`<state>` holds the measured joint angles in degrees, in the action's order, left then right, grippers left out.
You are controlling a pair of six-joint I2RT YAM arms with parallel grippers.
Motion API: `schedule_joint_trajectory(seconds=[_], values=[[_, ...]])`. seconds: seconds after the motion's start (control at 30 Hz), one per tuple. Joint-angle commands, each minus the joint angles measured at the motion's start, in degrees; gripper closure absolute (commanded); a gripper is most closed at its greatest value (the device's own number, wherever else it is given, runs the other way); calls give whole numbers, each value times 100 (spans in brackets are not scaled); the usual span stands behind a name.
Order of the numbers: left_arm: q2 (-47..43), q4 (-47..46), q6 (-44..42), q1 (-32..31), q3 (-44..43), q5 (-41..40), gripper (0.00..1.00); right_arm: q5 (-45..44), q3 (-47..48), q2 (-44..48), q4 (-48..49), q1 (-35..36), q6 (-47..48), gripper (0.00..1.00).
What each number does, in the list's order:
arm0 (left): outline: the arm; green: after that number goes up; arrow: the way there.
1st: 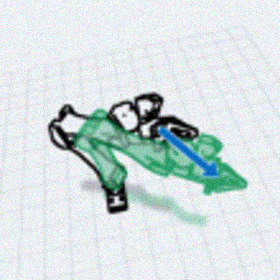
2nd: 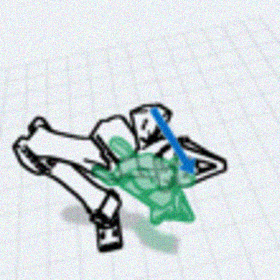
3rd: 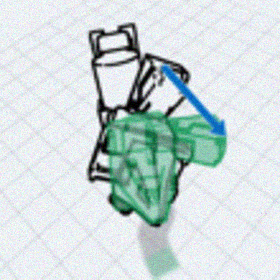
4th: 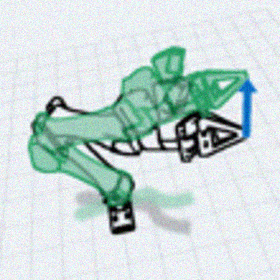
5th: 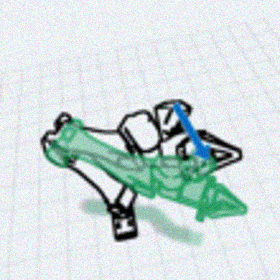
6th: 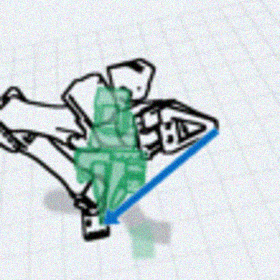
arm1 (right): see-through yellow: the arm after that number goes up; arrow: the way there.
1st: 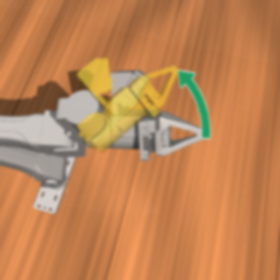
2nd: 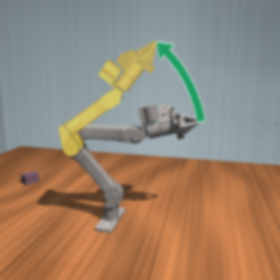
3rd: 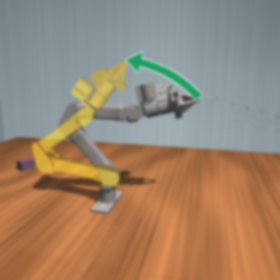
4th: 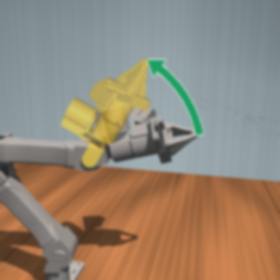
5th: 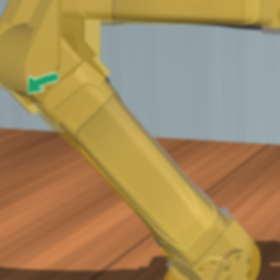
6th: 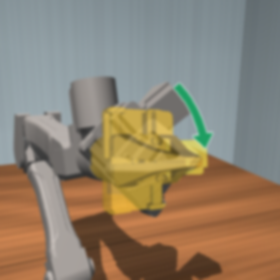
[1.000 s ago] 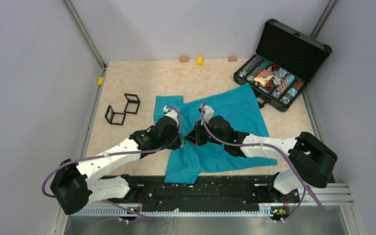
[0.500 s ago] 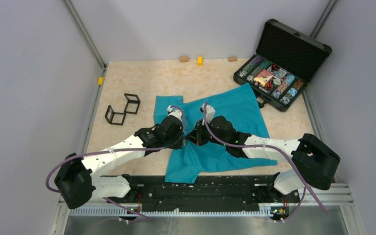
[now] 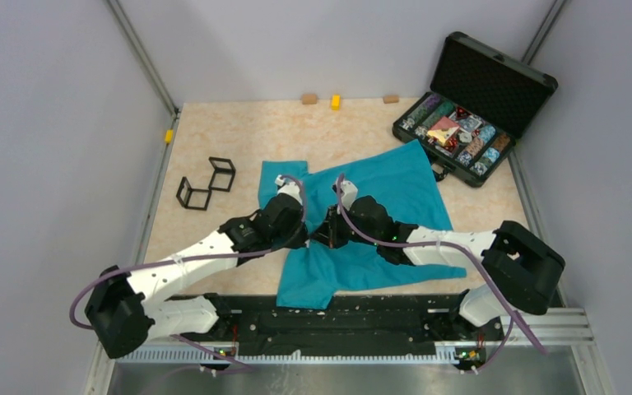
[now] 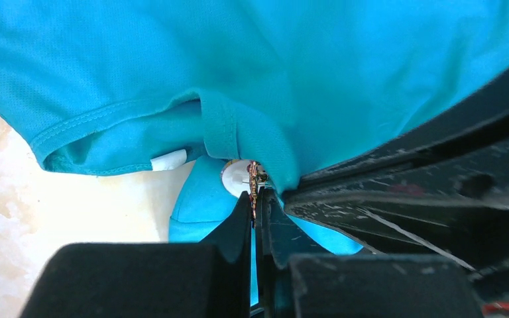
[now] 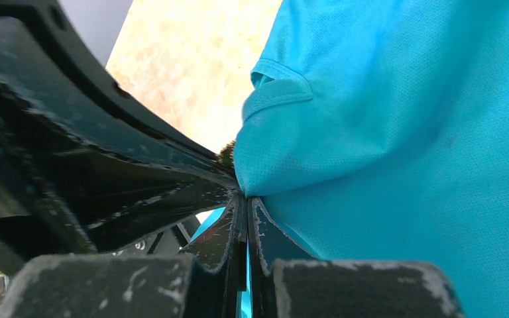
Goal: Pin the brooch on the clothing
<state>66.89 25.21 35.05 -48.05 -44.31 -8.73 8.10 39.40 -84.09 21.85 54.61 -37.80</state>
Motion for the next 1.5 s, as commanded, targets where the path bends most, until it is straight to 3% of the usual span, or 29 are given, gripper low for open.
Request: schedule_joint_trajectory(seconds=[0.0,0.83,1.0,1.1,1.3,1.47], values=[[-561,-626,244,-11,228,-167,100,57,79,-95,232,54,-89,100],[-1479,-1650,502,49,980,25,100,658,-4,-461,609,56,-273,100],[-1646,-1704,230,215,1073,402,100,636,6,-363,524,51,-174,100],[-1738,-1673,32,586,1152,1130,100,514,2,-58,312,9,59,100],[-1737,-1502,-430,1597,1047,2983,100,761,-256,716,97,-401,659,72],[-1432,-1086,-1095,2005,700,4075,100,2134,-738,953,755,-998,1030,58]])
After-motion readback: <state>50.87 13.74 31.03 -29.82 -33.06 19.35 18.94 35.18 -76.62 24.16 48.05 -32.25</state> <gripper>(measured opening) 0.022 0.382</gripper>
